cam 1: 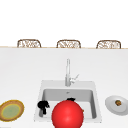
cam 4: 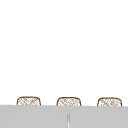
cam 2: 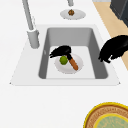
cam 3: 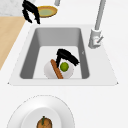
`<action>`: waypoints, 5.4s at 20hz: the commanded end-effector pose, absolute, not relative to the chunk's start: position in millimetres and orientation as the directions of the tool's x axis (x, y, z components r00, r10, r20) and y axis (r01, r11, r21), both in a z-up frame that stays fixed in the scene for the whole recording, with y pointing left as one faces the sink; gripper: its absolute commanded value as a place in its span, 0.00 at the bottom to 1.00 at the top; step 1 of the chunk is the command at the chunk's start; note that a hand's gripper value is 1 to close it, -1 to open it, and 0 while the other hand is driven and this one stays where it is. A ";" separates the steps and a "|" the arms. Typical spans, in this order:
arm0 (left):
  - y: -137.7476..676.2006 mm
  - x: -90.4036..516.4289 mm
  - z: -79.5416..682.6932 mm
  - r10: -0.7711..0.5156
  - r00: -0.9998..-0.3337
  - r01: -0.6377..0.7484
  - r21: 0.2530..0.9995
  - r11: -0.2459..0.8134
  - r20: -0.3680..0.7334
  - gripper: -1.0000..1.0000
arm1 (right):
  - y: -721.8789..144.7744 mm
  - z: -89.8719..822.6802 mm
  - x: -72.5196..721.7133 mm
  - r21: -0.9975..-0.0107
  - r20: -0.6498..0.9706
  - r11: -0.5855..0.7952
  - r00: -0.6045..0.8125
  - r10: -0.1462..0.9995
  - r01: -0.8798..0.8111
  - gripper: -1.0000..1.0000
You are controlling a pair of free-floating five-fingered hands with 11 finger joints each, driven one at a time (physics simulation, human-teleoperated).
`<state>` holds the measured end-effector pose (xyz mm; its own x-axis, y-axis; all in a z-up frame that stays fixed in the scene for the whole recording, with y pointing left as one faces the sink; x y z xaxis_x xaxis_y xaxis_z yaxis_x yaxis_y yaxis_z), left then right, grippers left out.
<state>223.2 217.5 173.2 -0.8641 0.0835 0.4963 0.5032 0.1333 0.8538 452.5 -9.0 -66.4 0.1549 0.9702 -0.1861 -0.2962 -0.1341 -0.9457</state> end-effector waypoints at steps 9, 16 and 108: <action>217.5 223.2 173.2 0.083 -0.864 0.503 0.854 0.133 0.496 0.50 | -7.9 -68.8 438.9 -0.893 -0.201 -0.132 0.117 0.973 -0.431 0.00; 217.5 223.2 173.2 0.083 -0.864 0.503 0.854 0.133 0.496 0.50 | 9.9 -39.4 439.1 -0.882 -0.196 -0.117 0.129 0.972 -0.457 0.00; 217.5 223.2 173.2 0.083 -0.864 0.503 0.854 0.133 0.496 0.50 | -106.9 129.1 465.7 -0.828 0.102 0.154 0.125 0.987 -0.539 1.00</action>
<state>223.2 217.5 173.2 -0.8641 0.0835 0.4963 0.5032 0.1333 0.8538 469.9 -97.3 117.6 0.1318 0.9746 0.1813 -0.5463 0.2240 -0.8071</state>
